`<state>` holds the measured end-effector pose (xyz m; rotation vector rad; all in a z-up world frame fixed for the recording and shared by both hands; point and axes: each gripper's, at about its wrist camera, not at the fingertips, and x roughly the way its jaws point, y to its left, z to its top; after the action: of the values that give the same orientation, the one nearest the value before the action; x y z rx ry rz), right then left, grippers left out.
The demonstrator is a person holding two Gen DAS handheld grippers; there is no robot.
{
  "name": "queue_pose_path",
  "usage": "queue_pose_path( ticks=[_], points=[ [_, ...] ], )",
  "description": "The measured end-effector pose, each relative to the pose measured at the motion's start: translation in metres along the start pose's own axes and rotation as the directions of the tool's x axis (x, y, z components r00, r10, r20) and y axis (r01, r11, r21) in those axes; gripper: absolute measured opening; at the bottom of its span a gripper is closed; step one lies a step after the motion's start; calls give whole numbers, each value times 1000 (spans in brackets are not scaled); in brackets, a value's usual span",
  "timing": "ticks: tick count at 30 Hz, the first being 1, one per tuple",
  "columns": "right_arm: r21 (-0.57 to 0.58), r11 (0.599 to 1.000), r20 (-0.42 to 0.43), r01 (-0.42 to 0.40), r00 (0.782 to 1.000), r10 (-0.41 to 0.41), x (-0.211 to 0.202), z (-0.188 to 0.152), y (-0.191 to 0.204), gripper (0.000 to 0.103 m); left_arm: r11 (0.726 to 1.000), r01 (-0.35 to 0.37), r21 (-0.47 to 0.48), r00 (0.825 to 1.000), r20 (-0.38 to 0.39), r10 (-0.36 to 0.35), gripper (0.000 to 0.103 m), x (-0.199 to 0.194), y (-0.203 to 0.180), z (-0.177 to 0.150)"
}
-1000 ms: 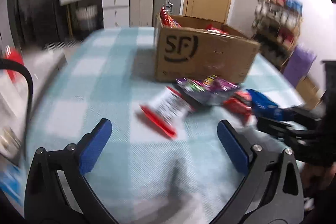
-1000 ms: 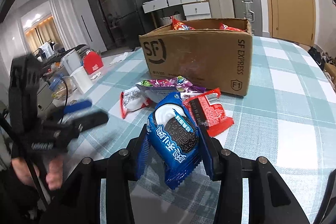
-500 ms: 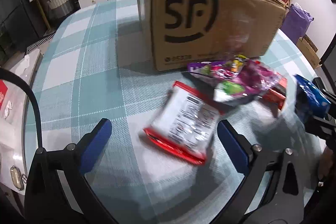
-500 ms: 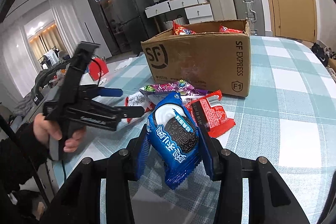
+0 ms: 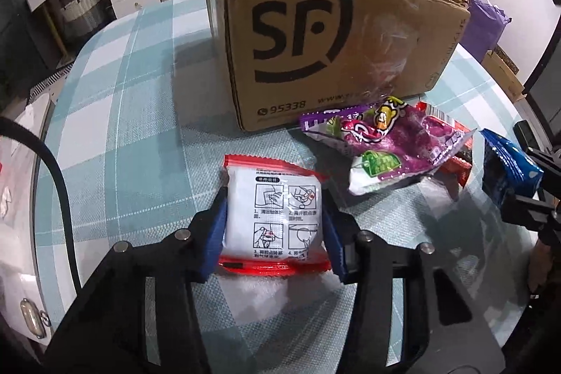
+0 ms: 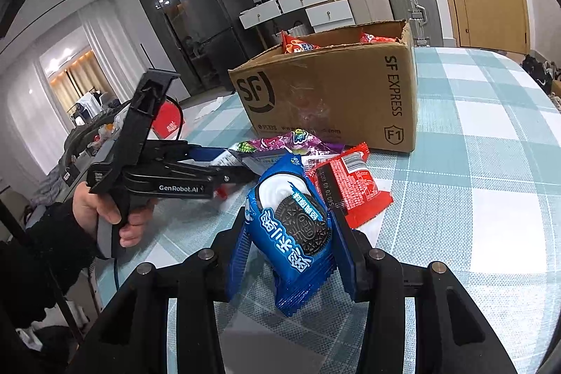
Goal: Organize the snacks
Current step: 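Close the left gripper on the white cracker pack while the right gripper holds the blue Oreo pack, then carry the white cracker pack and blue Oreo pack over the box with both grippers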
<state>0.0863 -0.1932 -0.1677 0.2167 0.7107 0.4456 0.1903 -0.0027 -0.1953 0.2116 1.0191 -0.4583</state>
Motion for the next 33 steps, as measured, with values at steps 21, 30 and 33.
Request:
queue_pose_path(
  ticks=[21, 30, 33],
  points=[
    [-11, 998, 61, 56, 997, -55, -11, -1, 3, 44, 997, -72, 2, 981, 180, 71, 40, -125, -76, -54],
    [-23, 999, 109, 38, 993, -35, -39, 2, 23, 44, 989, -139, -53, 962, 231, 148, 40, -153, -95, -66],
    [-36, 999, 139, 26, 990, -21, -57, 12, 32, 44, 990, -118, -76, 950, 281, 135, 40, -169, -102, -63]
  ],
)
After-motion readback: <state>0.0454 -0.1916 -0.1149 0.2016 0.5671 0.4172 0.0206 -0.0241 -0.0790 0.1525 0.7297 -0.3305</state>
